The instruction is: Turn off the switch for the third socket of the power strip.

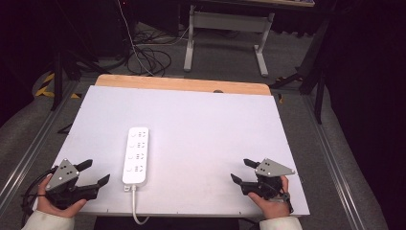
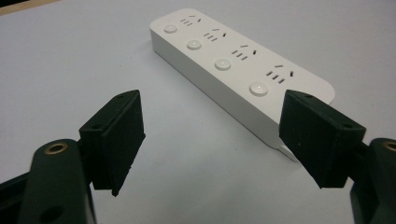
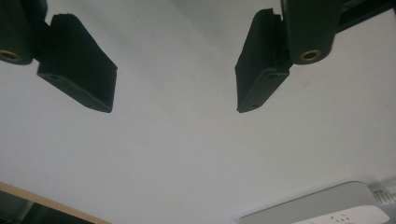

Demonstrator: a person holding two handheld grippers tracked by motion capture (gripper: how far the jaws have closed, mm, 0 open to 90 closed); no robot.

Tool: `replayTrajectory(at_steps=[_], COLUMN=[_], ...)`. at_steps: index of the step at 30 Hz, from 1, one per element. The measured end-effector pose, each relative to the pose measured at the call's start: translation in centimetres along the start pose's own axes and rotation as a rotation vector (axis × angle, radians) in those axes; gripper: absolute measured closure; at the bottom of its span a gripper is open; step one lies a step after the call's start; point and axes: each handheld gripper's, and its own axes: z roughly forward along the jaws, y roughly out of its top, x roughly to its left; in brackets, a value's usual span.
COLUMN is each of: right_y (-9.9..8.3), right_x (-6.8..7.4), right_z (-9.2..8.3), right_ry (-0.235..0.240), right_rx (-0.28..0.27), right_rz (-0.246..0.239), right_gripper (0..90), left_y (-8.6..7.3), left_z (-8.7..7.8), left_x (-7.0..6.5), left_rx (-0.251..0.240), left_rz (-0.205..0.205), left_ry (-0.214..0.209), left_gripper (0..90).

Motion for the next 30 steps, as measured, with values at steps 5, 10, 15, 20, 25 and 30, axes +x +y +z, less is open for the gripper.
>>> replayTrajectory(at_steps=[5, 10, 15, 20, 25, 30], right_y=[0.0, 0.0, 0.0, 0.0, 0.1, 0.1], right_x=[0.1, 0.0, 0.0, 0.0, 0.1, 0.1], right_z=[0.0, 0.0, 0.0, 0.1, 0.2, 0.5], right_ry=[0.000, 0.004, 0.010, 0.003, 0.006, 0.011], right_rx=[-0.003, -0.003, 0.000, 0.000, 0.007, 0.018], right_rz=[-0.004, -0.003, -0.002, -0.006, -0.013, -0.014], right_gripper=[29.4, 28.8, 28.6, 27.1, 27.1, 25.9], left_y=[0.0, 0.0, 0.3, 1.1, 1.6, 2.4], left_z=[-0.1, -0.2, -0.3, -0.4, -0.4, -0.1], left_x=[0.0, -0.1, -0.3, -0.5, -0.4, -0.2], left_rx=[-0.001, -0.007, -0.003, 0.014, 0.020, 0.014], left_rz=[-0.004, -0.002, 0.028, 0.039, 0.012, -0.029], left_ry=[0.000, 0.001, 0.016, 0.022, 0.003, -0.030], left_gripper=[22.9, 22.9, 22.9, 23.0, 23.6, 27.1])
